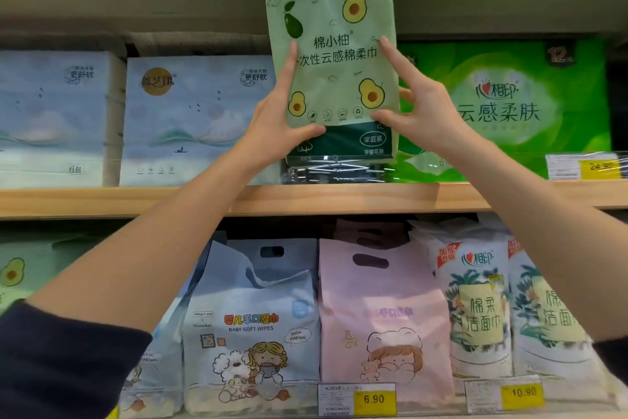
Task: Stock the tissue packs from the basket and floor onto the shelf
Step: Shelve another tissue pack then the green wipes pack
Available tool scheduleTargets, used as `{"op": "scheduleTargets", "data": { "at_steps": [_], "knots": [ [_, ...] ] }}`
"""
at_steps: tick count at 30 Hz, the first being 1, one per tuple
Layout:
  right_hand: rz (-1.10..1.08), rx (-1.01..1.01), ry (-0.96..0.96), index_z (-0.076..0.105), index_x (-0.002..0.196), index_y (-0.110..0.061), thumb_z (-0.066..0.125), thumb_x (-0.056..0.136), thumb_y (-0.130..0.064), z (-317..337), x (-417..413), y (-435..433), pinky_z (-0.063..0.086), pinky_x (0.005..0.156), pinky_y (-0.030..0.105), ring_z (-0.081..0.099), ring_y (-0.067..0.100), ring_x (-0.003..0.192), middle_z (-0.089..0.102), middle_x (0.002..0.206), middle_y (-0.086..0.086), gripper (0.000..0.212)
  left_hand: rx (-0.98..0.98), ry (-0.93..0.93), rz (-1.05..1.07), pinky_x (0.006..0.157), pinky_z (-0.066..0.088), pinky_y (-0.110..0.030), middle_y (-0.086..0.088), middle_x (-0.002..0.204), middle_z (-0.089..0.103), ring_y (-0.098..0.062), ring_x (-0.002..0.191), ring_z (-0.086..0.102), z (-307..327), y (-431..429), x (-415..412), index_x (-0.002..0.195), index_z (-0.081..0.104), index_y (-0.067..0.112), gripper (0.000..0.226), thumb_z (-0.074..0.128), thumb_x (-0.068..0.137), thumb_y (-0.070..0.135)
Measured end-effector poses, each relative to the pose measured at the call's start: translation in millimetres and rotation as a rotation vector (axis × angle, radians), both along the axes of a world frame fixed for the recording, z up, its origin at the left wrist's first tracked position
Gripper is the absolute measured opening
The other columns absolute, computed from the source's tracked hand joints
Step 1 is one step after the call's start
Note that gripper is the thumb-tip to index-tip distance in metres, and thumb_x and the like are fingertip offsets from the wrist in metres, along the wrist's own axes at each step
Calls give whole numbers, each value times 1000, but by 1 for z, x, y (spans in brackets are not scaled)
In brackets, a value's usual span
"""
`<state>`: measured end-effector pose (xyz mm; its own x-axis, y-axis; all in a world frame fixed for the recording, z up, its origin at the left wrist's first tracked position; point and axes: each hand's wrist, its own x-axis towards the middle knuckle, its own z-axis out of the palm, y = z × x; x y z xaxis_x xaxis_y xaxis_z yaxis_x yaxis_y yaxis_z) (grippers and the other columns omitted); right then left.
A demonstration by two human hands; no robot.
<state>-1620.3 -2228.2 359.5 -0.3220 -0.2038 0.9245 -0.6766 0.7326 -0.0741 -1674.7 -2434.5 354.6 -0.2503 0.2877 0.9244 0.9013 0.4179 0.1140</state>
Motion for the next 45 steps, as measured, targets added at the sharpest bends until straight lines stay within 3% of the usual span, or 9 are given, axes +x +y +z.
{"op": "scheduleTargets", "data": {
  "at_steps": [6,8,11,15,19,26,30,37,45],
  "knots": [
    [15,-72,-71,15,144,-35,68,78,-7,-10,-18,7,36,103,26,41,1,117,36,146,-4,90,-148,-141,3,107,36,-27,15,148,22,-10,131,39,4,1,-16,145,-13,34,108,69,79,7],
    [10,-83,-106,17,144,-35,70,76,-7,-11,-23,8,38,101,24,38,0,115,36,146,-4,91,-188,-170,48,110,33,-32,13,152,18,-14,134,36,6,1,-22,145,-13,35,111,72,77,9],
    [-16,-92,-138,22,143,-35,73,73,-7,-9,-27,9,41,100,29,40,3,112,37,146,-3,91,-218,-200,155,113,27,-38,1,157,14,-22,139,29,12,0,-26,144,-13,38,117,77,73,17],
    [-70,-83,-197,24,141,-37,76,70,-10,1,-35,8,45,99,43,52,20,116,39,145,-1,92,-221,-255,266,105,35,-40,-12,151,30,-31,129,40,17,-1,-30,143,-13,41,121,80,68,26],
    [-181,-40,-237,22,141,-42,80,64,-17,12,-48,10,40,101,54,46,30,124,39,145,2,99,-236,-282,357,103,36,-47,-14,144,37,-33,126,39,24,-1,-35,143,-14,41,124,82,63,35],
    [-350,48,-255,17,144,-35,78,67,-13,22,-64,11,41,99,53,48,35,116,42,141,14,100,-307,-273,491,97,39,-49,-19,135,40,-36,119,41,30,12,-42,143,-16,38,127,82,62,38],
    [-368,56,-268,18,144,-34,79,66,-10,22,-73,11,43,97,54,51,37,112,45,137,17,101,-329,-286,520,94,43,-52,-20,122,45,-32,98,45,31,16,-49,142,-18,40,127,82,63,38],
    [-352,40,-268,19,142,-38,79,66,-12,21,-77,15,45,93,54,49,37,115,43,139,16,100,-324,-276,468,88,39,-40,-21,122,48,-28,98,43,29,15,-56,143,-20,35,125,79,67,36],
    [-357,45,-282,18,143,-38,80,66,-17,20,-66,11,45,94,54,49,37,114,38,142,15,101,-292,-277,438,93,38,-41,-20,133,46,-35,118,43,24,12,-48,146,-15,30,122,80,68,32]
  ]
}}
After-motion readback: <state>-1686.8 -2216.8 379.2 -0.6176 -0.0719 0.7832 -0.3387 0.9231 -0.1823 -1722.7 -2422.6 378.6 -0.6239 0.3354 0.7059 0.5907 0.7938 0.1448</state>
